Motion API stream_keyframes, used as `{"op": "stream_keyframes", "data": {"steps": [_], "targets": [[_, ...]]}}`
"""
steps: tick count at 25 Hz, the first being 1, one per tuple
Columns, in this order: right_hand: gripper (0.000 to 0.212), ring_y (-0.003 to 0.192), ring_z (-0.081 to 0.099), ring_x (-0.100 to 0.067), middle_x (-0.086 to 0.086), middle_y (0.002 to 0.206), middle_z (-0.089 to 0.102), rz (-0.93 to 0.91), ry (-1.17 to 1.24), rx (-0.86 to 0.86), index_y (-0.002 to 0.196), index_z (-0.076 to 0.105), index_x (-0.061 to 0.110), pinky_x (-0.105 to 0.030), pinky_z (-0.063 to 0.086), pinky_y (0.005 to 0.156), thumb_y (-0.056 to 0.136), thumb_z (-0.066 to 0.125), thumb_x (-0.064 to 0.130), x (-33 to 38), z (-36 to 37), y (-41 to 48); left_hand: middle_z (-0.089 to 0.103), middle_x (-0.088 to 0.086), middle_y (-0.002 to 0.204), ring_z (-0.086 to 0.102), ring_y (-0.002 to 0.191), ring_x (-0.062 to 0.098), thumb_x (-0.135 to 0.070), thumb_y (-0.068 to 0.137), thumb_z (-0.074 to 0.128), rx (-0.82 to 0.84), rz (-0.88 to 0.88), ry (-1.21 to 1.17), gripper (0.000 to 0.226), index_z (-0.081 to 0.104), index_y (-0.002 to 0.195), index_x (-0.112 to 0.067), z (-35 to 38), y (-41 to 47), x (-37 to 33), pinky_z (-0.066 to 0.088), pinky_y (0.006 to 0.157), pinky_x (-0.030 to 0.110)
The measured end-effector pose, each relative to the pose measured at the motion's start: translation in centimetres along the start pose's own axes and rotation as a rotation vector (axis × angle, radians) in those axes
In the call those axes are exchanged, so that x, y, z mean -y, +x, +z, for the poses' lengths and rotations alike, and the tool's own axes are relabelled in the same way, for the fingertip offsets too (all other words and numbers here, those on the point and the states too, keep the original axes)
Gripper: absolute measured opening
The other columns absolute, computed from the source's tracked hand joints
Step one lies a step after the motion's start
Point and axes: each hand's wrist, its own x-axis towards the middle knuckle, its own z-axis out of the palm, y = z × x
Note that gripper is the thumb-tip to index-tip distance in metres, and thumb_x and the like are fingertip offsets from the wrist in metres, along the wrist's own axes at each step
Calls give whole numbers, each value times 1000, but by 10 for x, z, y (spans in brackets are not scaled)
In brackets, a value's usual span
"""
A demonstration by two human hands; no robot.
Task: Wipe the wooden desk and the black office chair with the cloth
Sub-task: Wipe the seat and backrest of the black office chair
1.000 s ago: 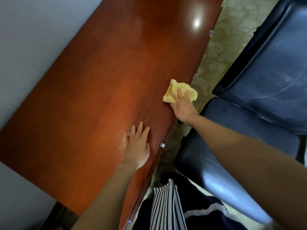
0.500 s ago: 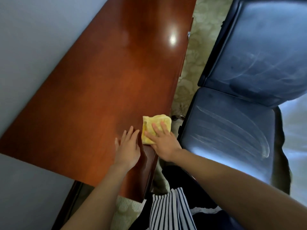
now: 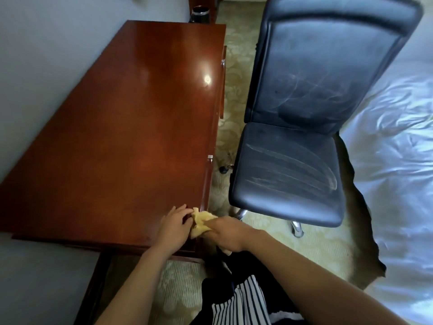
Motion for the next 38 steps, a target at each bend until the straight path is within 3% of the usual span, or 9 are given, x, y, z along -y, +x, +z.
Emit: {"op": "stream_keyframes", "data": {"steps": [6, 12, 15, 18, 24, 27, 30, 32, 38], "targets": [[36, 64, 51, -11, 7, 66, 55, 155, 288, -457, 62, 47, 33, -29, 37, 63, 98, 45, 31, -27, -20, -73, 61, -12, 116, 55, 108, 3, -22, 100, 44, 77, 142, -508, 22, 58, 114, -31, 13, -31, -82, 40, 78, 8], [27, 72, 61, 0, 10, 76, 69, 66, 762, -966, 82, 68, 29, -16, 46, 66, 97, 49, 21, -56, -67, -155, 68, -12, 108, 63, 102, 5, -21, 93, 58, 67, 397, -699, 23, 62, 113, -29, 35, -66, -195, 51, 83, 20], [21, 81, 60, -4, 9, 84, 66, -33, 864, -967, 93, 64, 22, -22, 47, 74, 98, 45, 16, -68, -87, -195, 67, 1, 105, 62, 99, 10, -12, 89, 62, -159, 513, -644, 9, 65, 98, -13, 46, -70, -248, 51, 87, 30], [11, 81, 56, -8, 6, 83, 61, -103, 886, -933, 96, 60, 16, -20, 45, 74, 93, 50, 19, -90, -106, -245, 63, -5, 112, 54, 109, -2, -10, 90, 59, -255, 598, -597, 4, 61, 93, -13, 63, -80, -300, 37, 89, 11], [20, 90, 53, 2, 10, 91, 59, 11, 370, -1201, 87, 59, 29, -11, 38, 83, 86, 67, 10, -156, -122, -338, 56, -17, 81, 46, 88, -2, -20, 88, 60, -397, 721, -250, 9, 54, 83, -25, 110, -98, -380, 19, 113, 44], [11, 87, 50, 4, 4, 92, 62, 75, 167, -1417, 92, 64, 18, -3, 33, 81, 85, 67, 10, -191, -126, -366, 50, -8, 64, 49, 79, 3, -27, 86, 62, -447, 679, -184, 13, 53, 77, -29, 136, -104, -410, 4, 116, 39], [8, 85, 51, -5, 3, 89, 61, 110, 95, -1479, 92, 63, 15, -11, 37, 77, 84, 61, 16, -213, -126, -370, 52, -1, 58, 51, 61, 9, -21, 90, 60, -312, 700, -310, 8, 57, 82, -19, 155, -99, -423, 39, 90, 28], [7, 84, 50, -7, 4, 88, 59, 98, 102, -1430, 92, 61, 15, -18, 38, 75, 85, 61, 15, -224, -128, -367, 45, -3, 53, 41, 51, 8, -19, 92, 57, -266, 699, -360, 8, 56, 84, -16, 160, -90, -428, 34, 57, 15], [19, 91, 57, -24, -5, 100, 59, -102, -254, -1183, 94, 60, 7, -31, 46, 77, 80, 66, -3, -264, -164, -337, 48, -9, 60, 40, 51, 3, -19, 96, 51, -275, 644, -385, 11, 52, 85, -21, 162, -24, -444, 30, 49, 13]]}}
